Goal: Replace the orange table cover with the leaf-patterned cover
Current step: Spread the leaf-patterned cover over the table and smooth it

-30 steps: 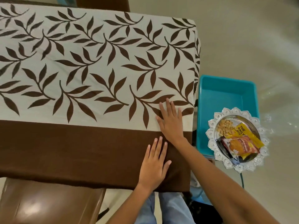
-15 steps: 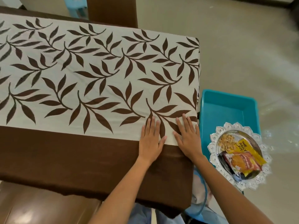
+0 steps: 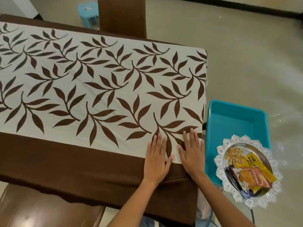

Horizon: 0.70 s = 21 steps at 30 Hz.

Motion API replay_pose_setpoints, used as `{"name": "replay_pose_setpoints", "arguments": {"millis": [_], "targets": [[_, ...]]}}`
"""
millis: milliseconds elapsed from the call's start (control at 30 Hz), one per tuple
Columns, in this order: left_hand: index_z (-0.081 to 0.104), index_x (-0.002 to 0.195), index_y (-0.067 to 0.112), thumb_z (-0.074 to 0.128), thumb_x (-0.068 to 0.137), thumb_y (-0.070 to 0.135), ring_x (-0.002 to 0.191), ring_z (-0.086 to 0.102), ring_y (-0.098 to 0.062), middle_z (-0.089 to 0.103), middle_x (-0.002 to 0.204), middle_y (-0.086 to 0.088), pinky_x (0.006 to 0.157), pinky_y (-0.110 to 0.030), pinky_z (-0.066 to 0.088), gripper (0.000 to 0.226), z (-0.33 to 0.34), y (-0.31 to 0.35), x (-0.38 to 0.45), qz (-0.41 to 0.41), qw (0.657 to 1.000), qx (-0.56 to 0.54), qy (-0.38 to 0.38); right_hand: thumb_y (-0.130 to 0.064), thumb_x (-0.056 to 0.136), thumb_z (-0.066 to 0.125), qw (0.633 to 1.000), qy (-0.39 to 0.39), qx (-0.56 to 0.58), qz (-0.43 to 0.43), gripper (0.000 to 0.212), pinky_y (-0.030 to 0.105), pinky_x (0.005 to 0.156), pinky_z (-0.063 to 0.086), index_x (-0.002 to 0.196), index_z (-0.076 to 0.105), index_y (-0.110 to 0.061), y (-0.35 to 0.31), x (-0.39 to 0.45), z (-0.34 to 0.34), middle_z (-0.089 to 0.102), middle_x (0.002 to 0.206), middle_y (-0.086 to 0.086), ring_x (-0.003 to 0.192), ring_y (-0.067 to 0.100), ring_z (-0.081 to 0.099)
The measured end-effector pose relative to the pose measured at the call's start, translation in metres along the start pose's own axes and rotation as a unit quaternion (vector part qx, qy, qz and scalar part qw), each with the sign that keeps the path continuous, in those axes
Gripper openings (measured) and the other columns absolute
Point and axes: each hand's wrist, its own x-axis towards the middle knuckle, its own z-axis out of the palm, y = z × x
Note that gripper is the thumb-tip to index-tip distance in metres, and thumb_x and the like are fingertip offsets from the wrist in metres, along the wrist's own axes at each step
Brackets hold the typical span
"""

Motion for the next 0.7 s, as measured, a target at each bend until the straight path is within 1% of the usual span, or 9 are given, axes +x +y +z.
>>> {"name": "replay_pose_setpoints", "arguments": {"millis": [167, 267, 367, 433, 467, 533, 600, 633, 700], "targets": [[0.011, 0.152, 0.011, 0.029, 0.098, 0.054, 0.147, 0.002, -0.023, 0.001, 0.160, -0.010, 0.116, -0.041, 0.009, 0.071, 0.001, 0.007, -0.005, 0.003, 1.000, -0.009, -0.002, -0.052, 0.094, 0.024, 1.000, 0.002, 0.013, -0.001, 0.063, 0.050, 0.116, 0.012, 0.150, 0.015, -0.024, 0.007, -0.006, -0.002, 0.003, 0.159, 0.001, 0.146, 0.017, -0.001], [0.008, 0.153, 0.013, 0.027, 0.099, 0.053, 0.147, -0.002, -0.022, -0.001, 0.160, -0.009, 0.116, -0.040, 0.004, 0.069, 0.000, 0.011, -0.004, 0.006, 1.000, -0.025, -0.013, -0.054, 0.093, 0.020, 1.000, 0.004, -0.020, 0.016, 0.064, 0.053, 0.115, 0.011, 0.150, 0.015, -0.024, 0.011, -0.008, -0.001, 0.006, 0.158, 0.004, 0.146, 0.021, 0.002], [0.002, 0.153, 0.021, 0.026, 0.101, 0.048, 0.145, -0.014, -0.013, -0.015, 0.159, 0.002, 0.117, -0.035, -0.007, 0.064, -0.014, 0.009, -0.002, 0.026, 0.994, -0.107, -0.018, -0.050, 0.095, 0.021, 0.996, 0.022, -0.047, 0.066, 0.063, 0.060, 0.109, 0.012, 0.146, 0.026, -0.014, -0.002, -0.011, 0.001, 0.015, 0.156, 0.011, 0.143, 0.028, 0.013], [0.001, 0.152, 0.025, 0.026, 0.102, 0.044, 0.143, -0.019, -0.007, -0.016, 0.157, 0.007, 0.115, -0.031, -0.014, 0.059, -0.029, -0.006, -0.005, 0.010, 0.989, -0.147, -0.016, -0.047, 0.097, 0.022, 0.996, 0.000, -0.048, 0.077, 0.060, 0.060, 0.109, 0.012, 0.146, 0.028, -0.014, -0.029, -0.013, 0.001, 0.013, 0.157, 0.010, 0.143, 0.027, 0.012], [0.003, 0.153, 0.025, 0.025, 0.102, 0.043, 0.144, -0.017, -0.008, -0.012, 0.158, 0.005, 0.116, -0.032, -0.012, 0.058, -0.034, -0.017, -0.009, -0.007, 0.991, -0.136, 0.002, -0.048, 0.094, 0.019, 0.995, -0.029, -0.056, 0.079, 0.062, 0.057, 0.110, 0.012, 0.147, 0.025, -0.017, -0.043, -0.017, 0.001, 0.009, 0.157, 0.008, 0.144, 0.025, 0.009], [0.010, 0.153, 0.021, 0.020, 0.102, 0.045, 0.146, -0.007, -0.014, 0.001, 0.160, -0.001, 0.116, -0.036, -0.003, 0.057, -0.037, -0.051, -0.025, -0.071, 0.995, -0.063, 0.036, -0.052, 0.089, 0.013, 0.994, -0.061, -0.065, 0.059, 0.068, 0.055, 0.111, 0.013, 0.149, 0.019, -0.022, -0.069, -0.027, 0.006, 0.006, 0.158, 0.007, 0.144, 0.024, 0.006], [0.013, 0.153, 0.018, 0.013, 0.102, 0.049, 0.147, 0.005, -0.021, 0.010, 0.159, -0.006, 0.117, -0.039, 0.007, 0.060, -0.040, -0.082, -0.045, -0.150, 0.988, 0.010, 0.044, -0.053, 0.087, 0.020, 0.997, -0.062, -0.043, 0.025, 0.069, 0.058, 0.108, 0.017, 0.148, 0.024, -0.020, -0.081, -0.041, 0.013, 0.014, 0.157, 0.009, 0.143, 0.027, 0.012], [0.012, 0.153, 0.018, 0.012, 0.101, 0.051, 0.146, 0.008, -0.023, 0.011, 0.159, -0.007, 0.118, -0.041, 0.011, 0.061, -0.040, -0.094, -0.054, -0.169, 0.984, 0.031, 0.039, -0.052, 0.087, 0.027, 0.998, -0.054, -0.038, 0.015, 0.068, 0.059, 0.107, 0.018, 0.146, 0.029, -0.018, -0.081, -0.045, 0.018, 0.020, 0.155, 0.010, 0.141, 0.029, 0.017], [0.006, 0.153, 0.019, 0.012, 0.101, 0.053, 0.146, 0.010, -0.026, 0.008, 0.160, -0.008, 0.117, -0.044, 0.017, 0.063, -0.040, -0.105, -0.068, -0.161, 0.986, 0.047, 0.018, -0.050, 0.086, 0.033, 0.998, -0.045, -0.044, 0.008, 0.067, 0.058, 0.108, 0.017, 0.145, 0.033, -0.017, -0.077, -0.051, 0.023, 0.025, 0.153, 0.011, 0.140, 0.030, 0.022]]}}
